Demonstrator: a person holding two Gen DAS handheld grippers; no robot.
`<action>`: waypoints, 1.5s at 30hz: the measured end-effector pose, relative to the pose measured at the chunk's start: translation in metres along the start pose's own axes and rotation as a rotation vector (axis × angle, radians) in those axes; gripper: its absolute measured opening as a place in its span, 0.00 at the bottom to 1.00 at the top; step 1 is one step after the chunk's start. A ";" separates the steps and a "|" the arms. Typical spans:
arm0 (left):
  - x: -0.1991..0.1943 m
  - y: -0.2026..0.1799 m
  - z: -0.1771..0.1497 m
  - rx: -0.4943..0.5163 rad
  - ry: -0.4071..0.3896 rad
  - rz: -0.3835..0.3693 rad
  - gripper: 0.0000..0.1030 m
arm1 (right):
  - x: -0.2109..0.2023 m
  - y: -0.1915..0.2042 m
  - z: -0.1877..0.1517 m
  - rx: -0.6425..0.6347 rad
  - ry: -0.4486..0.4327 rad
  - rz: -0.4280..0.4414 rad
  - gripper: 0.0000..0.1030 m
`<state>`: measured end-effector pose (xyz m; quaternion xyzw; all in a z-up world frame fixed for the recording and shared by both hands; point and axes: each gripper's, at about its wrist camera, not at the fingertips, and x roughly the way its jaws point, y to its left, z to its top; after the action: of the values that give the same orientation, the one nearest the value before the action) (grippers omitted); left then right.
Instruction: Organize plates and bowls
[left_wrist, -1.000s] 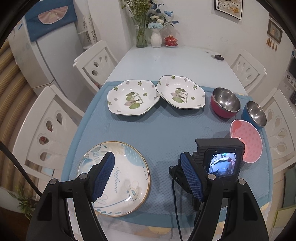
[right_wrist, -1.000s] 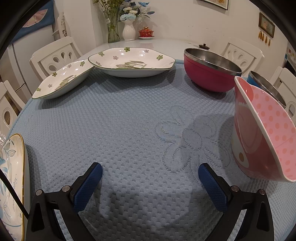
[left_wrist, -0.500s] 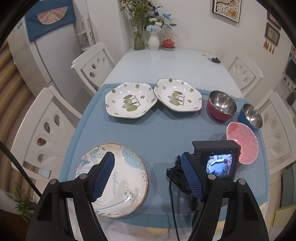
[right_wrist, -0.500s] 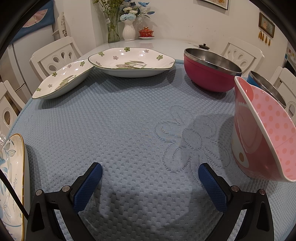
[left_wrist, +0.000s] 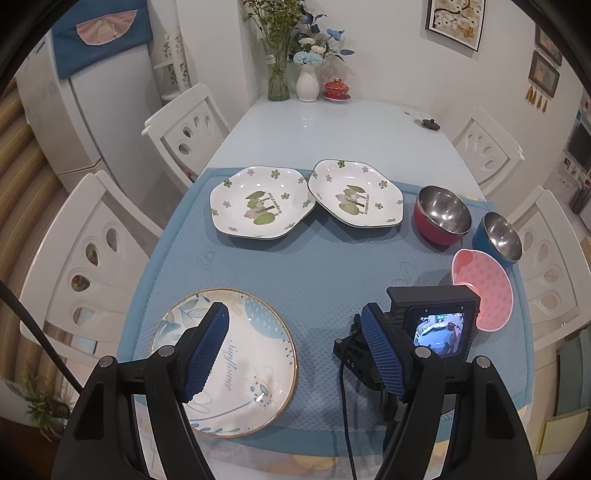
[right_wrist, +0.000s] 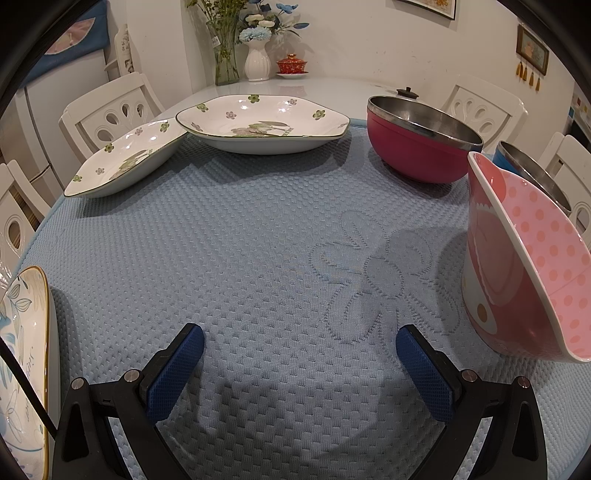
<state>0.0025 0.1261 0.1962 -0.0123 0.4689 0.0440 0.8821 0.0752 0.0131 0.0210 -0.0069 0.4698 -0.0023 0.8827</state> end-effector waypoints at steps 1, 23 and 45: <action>0.000 0.000 0.000 -0.001 0.000 -0.001 0.71 | 0.000 0.000 0.000 0.000 0.000 0.000 1.00; 0.020 0.047 0.023 -0.029 0.001 0.074 0.71 | 0.000 0.000 0.000 0.000 0.001 -0.001 1.00; 0.088 0.106 0.065 0.029 0.018 0.051 0.71 | 0.000 0.000 0.000 0.001 0.001 -0.001 1.00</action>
<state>0.0955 0.2417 0.1620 0.0120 0.4775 0.0593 0.8765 0.0755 0.0133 0.0206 -0.0068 0.4701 -0.0029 0.8826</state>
